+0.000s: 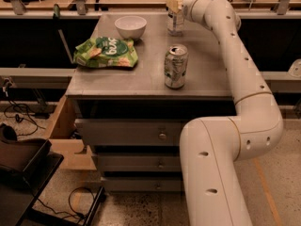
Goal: Pick blue plastic bottle
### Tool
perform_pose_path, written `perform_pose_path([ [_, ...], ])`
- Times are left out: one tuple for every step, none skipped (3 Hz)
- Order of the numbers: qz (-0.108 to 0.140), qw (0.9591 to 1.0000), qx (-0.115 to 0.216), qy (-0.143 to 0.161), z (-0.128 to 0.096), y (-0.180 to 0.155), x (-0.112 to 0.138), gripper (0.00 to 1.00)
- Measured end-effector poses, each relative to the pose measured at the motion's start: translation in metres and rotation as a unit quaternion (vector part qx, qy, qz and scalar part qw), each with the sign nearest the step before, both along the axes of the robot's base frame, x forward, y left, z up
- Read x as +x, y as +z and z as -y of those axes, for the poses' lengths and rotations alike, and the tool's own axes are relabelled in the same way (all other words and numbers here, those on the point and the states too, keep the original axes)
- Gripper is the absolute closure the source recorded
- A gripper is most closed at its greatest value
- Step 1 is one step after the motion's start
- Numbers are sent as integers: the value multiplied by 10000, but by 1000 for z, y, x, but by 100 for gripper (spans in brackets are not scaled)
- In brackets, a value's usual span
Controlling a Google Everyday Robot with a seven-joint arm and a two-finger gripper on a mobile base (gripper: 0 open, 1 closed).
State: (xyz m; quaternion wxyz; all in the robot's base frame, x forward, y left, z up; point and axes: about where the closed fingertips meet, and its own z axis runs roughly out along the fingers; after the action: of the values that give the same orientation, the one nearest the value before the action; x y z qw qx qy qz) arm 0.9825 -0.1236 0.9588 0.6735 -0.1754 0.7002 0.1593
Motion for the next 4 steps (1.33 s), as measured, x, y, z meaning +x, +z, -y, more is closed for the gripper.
perform_pose_path([
  [135,9997,-27,184,1,31,-17,100],
  [207,9987,-258,377,9,74,-47,100],
  [180,9971,-546,496,22,111,-80,100],
  [127,9956,-782,505,37,141,-110,100],
])
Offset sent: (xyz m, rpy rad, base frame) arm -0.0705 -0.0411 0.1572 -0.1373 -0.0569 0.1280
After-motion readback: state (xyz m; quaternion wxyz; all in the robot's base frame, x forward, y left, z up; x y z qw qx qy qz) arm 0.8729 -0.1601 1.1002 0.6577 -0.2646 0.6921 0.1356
